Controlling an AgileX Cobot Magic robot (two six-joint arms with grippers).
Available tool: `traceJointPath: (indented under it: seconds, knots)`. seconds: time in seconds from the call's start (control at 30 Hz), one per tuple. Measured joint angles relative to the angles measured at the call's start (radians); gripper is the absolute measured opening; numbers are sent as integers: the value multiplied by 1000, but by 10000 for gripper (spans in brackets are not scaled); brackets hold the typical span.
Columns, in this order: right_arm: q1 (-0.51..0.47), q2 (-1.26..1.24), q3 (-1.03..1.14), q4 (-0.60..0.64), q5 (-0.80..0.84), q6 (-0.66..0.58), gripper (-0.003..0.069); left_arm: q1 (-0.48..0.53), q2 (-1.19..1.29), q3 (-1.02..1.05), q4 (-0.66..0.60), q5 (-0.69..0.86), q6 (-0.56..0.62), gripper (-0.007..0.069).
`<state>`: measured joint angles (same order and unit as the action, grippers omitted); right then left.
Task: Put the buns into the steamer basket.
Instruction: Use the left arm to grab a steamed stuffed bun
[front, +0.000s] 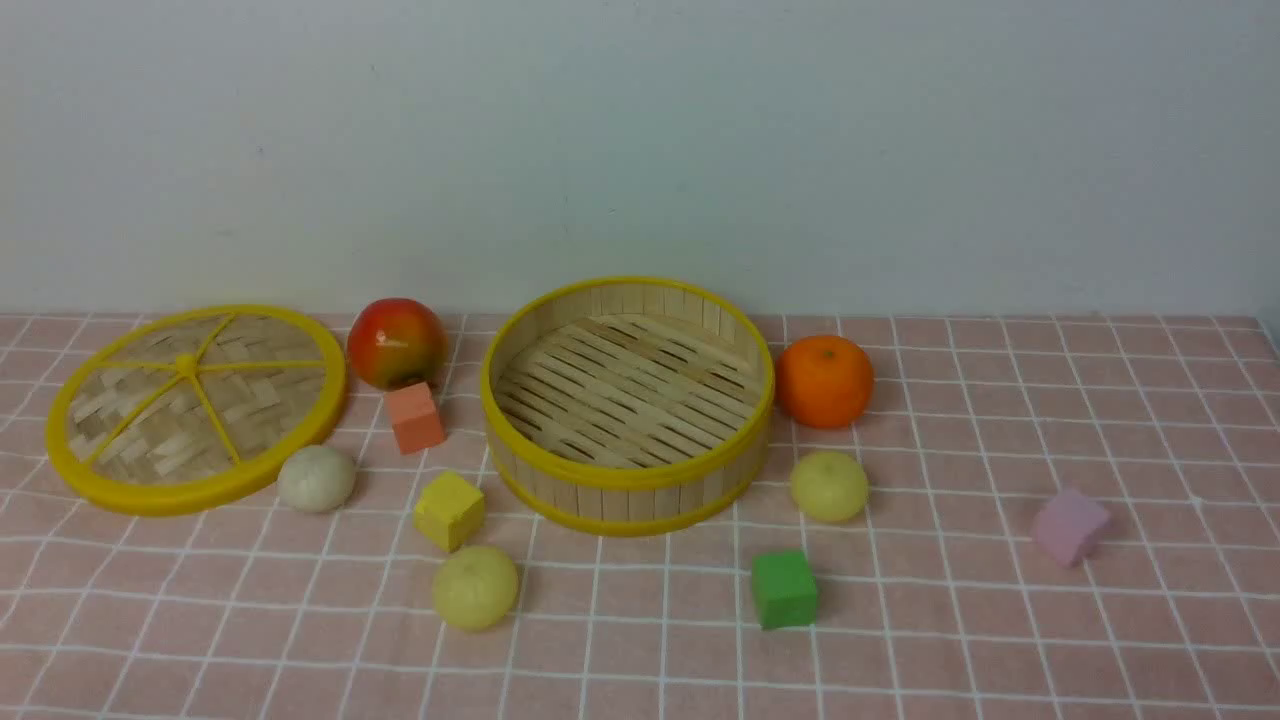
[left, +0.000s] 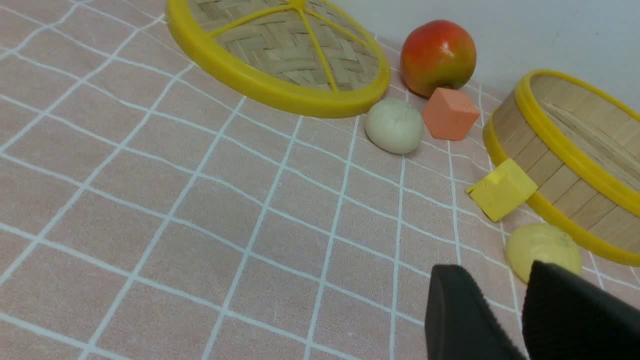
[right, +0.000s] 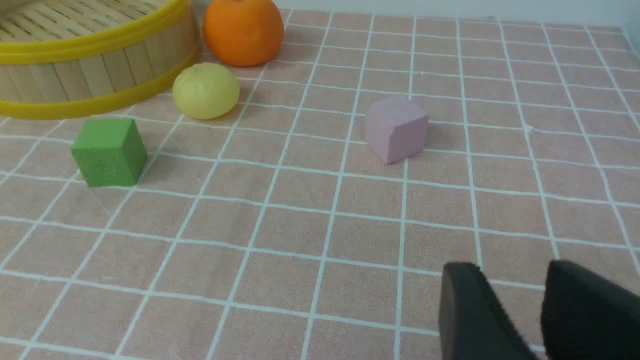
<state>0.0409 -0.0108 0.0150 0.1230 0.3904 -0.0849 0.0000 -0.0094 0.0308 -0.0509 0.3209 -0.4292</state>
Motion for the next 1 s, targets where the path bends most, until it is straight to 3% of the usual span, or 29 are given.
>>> traceJointPath:
  seconds: [0.7, 0.8, 1.0]
  knots:
    - [0, 0, 0, 0, 0, 0, 240, 0, 0, 0, 11, -5, 1, 231]
    - [0, 0, 0, 0, 0, 0, 240, 0, 0, 0, -37, -33, -32, 234]
    - [0, 0, 0, 0, 0, 0, 240, 0, 0, 0, -339, -166, -226, 237]
